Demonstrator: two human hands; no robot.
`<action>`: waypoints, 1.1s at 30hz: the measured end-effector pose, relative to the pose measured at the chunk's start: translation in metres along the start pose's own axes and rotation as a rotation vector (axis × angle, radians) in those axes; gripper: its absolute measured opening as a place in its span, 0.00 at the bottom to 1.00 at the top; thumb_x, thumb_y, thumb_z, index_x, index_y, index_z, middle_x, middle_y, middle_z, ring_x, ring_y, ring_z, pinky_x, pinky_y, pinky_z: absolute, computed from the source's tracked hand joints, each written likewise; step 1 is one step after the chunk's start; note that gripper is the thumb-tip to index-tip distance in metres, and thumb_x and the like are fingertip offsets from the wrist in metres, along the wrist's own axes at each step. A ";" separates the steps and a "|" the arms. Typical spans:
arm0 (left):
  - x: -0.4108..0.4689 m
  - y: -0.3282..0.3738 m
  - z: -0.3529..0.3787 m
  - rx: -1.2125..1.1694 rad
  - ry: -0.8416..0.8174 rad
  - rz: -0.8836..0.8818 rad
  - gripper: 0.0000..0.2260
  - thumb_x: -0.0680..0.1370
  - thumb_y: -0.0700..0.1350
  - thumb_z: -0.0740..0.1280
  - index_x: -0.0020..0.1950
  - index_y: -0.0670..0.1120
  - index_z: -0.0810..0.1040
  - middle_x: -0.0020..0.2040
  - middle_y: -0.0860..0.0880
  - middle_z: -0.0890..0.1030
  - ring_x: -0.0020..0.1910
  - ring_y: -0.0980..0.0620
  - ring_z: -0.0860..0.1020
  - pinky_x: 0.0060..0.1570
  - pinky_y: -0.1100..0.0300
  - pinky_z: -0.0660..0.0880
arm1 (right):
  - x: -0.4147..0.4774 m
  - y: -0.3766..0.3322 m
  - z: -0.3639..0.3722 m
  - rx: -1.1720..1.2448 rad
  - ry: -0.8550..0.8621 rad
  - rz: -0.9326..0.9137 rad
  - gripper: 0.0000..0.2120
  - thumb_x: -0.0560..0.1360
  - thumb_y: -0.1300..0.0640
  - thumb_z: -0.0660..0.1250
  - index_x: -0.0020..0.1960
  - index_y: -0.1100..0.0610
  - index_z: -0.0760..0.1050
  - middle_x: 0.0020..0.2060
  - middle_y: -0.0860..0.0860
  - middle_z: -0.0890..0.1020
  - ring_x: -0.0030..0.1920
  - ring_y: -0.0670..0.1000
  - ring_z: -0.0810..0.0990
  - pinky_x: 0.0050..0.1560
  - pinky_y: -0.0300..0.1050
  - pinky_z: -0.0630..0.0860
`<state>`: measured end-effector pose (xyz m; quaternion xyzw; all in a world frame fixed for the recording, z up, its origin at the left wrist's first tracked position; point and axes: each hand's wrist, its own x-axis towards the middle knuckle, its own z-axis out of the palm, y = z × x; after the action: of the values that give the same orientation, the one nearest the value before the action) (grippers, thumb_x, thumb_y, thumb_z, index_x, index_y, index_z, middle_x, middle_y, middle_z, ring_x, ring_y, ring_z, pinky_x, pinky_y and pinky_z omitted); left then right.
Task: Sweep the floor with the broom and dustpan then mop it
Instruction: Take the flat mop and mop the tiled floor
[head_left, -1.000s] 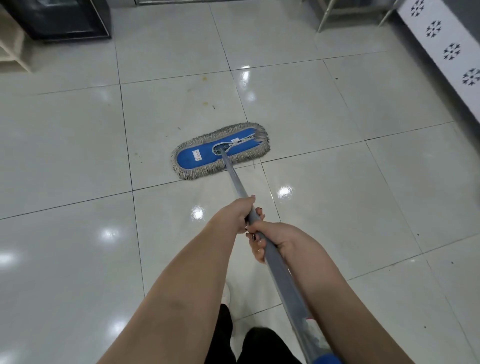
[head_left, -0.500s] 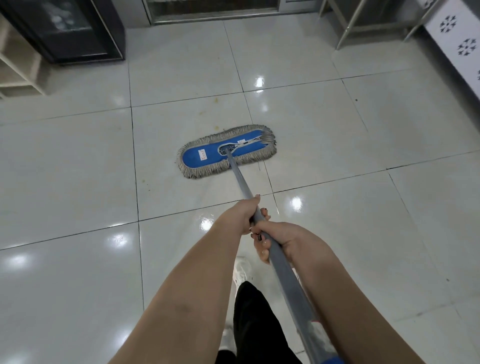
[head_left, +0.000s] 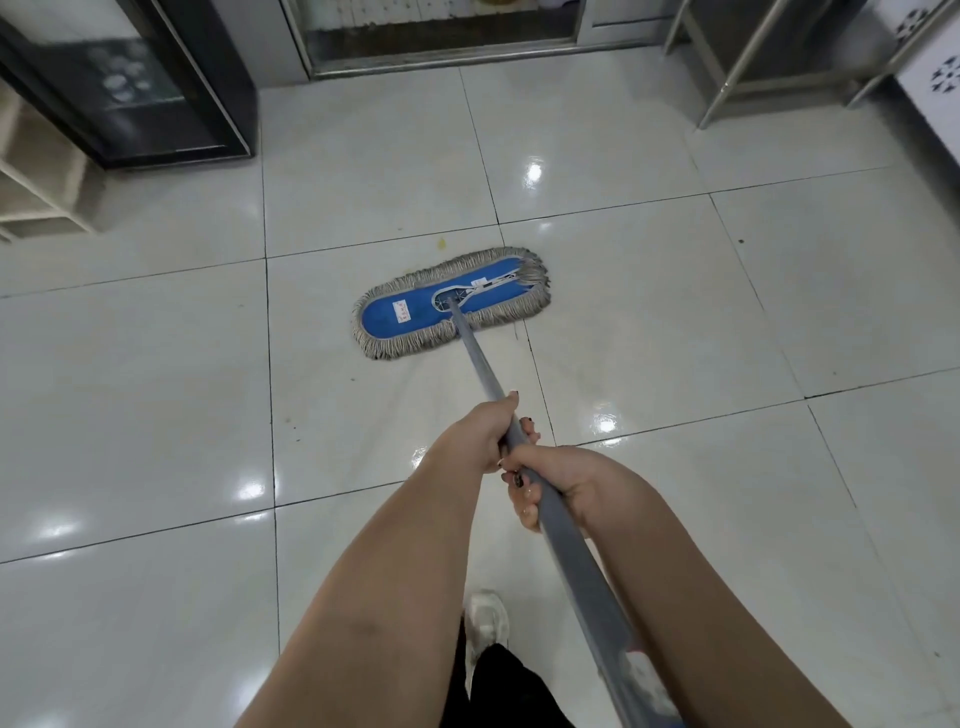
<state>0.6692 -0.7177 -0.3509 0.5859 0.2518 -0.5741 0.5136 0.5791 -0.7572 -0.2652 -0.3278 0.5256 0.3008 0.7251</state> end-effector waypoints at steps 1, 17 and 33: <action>0.002 0.009 0.000 -0.003 -0.002 0.004 0.14 0.81 0.51 0.60 0.42 0.42 0.66 0.24 0.47 0.72 0.15 0.52 0.72 0.20 0.65 0.70 | 0.002 -0.009 0.002 -0.002 0.000 0.000 0.13 0.76 0.63 0.57 0.32 0.60 0.65 0.17 0.50 0.67 0.13 0.44 0.65 0.17 0.30 0.64; 0.059 0.208 -0.044 0.005 -0.048 -0.009 0.14 0.81 0.51 0.60 0.42 0.42 0.67 0.30 0.47 0.71 0.15 0.52 0.73 0.29 0.60 0.72 | 0.053 -0.199 0.084 -0.008 0.036 0.011 0.08 0.75 0.63 0.59 0.36 0.60 0.67 0.18 0.50 0.70 0.14 0.44 0.66 0.18 0.31 0.66; 0.181 0.471 -0.098 0.102 -0.008 0.022 0.13 0.82 0.50 0.59 0.41 0.44 0.65 0.31 0.48 0.69 0.16 0.54 0.72 0.18 0.69 0.69 | 0.175 -0.441 0.174 0.076 0.044 -0.045 0.09 0.76 0.63 0.61 0.37 0.60 0.67 0.23 0.52 0.70 0.14 0.45 0.67 0.18 0.32 0.68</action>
<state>1.1654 -0.8463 -0.3901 0.6116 0.2138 -0.5830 0.4903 1.0683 -0.8705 -0.3222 -0.3182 0.5449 0.2569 0.7320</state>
